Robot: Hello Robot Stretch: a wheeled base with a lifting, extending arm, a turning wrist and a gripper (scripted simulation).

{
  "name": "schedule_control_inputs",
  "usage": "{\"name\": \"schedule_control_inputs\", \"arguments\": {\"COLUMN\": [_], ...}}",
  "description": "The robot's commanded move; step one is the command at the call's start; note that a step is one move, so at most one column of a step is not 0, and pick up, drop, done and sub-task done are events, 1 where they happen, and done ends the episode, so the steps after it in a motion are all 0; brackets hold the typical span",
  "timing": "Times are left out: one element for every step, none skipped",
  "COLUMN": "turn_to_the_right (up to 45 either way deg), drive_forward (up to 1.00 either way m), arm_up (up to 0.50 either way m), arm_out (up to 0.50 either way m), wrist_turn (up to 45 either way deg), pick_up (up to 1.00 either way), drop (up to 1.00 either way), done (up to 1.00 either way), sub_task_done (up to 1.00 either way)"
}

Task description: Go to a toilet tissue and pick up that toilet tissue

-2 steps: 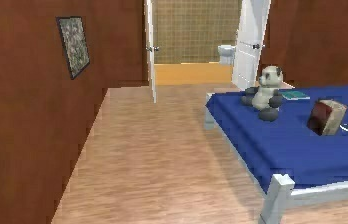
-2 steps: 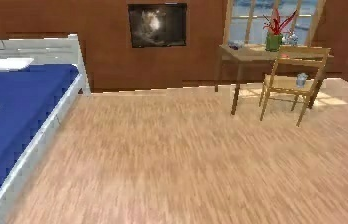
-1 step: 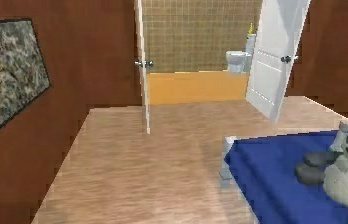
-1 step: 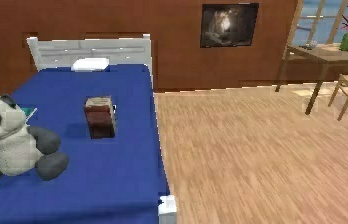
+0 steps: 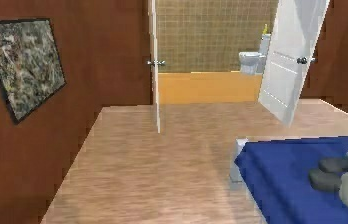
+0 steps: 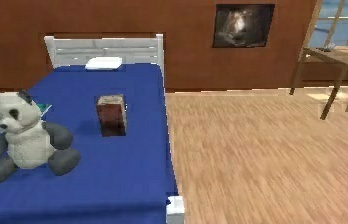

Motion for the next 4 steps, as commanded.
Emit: {"name": "schedule_control_inputs", "arguments": {"turn_to_the_right": [0.0,-3.0,0.0,36.0], "drive_forward": [1.00,0.00,0.50,0.00], "arm_up": [0.00,0.00,0.00,0.00], "arm_out": [0.00,0.00,0.00,0.00], "wrist_turn": [0.0,0.0,0.0,0.0], "pick_up": [0.00,0.00,0.00,0.00], "drop": [0.00,0.00,0.00,0.00], "done": [0.00,0.00,0.00,0.00], "sub_task_done": [0.00,0.00,0.00,0.00]}}
